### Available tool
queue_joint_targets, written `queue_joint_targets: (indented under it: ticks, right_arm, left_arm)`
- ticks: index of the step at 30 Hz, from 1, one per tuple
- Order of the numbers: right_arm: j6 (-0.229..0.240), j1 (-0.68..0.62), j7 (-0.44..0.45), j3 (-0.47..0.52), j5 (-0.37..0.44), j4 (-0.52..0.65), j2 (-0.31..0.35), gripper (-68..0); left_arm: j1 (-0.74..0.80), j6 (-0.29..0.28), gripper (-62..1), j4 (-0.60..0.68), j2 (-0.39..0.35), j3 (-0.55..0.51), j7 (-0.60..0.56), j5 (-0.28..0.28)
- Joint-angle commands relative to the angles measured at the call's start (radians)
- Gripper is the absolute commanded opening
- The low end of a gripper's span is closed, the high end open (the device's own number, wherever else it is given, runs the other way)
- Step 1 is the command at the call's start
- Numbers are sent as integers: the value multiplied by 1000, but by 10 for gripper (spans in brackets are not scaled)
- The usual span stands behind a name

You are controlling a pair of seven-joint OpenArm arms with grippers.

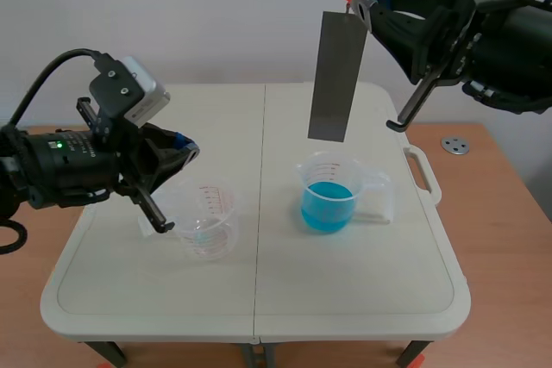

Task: Hold the metal plate by the orange handle, dip it into the blue solution, take it out and point at it, then put the plate back in the beaker on the left.
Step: 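Raise the plate and point at it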

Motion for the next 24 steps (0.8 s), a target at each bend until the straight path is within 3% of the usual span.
queue_joint_targets:
  ticks: [1, 6, 10, 24]
  right_arm:
    - [6, 10, 16, 10, 23, 21, 13, -662]
    - [6, 10, 16, 10, 23, 21, 13, -662]
    - [6, 10, 15, 10, 23, 21, 13, -662]
    - [6, 10, 16, 11, 23, 21, 13, -662]
  left_arm:
    - [-42, 1, -593, -6, 24, 24, -10, 6]
    - [-138, 1, -593, -64, 63, 122, -10, 10]
    - [-190, 1, -593, -90, 98, 185, -8, 45]
    - [-291, 9, -593, -154, 199, 294, 5, 98]
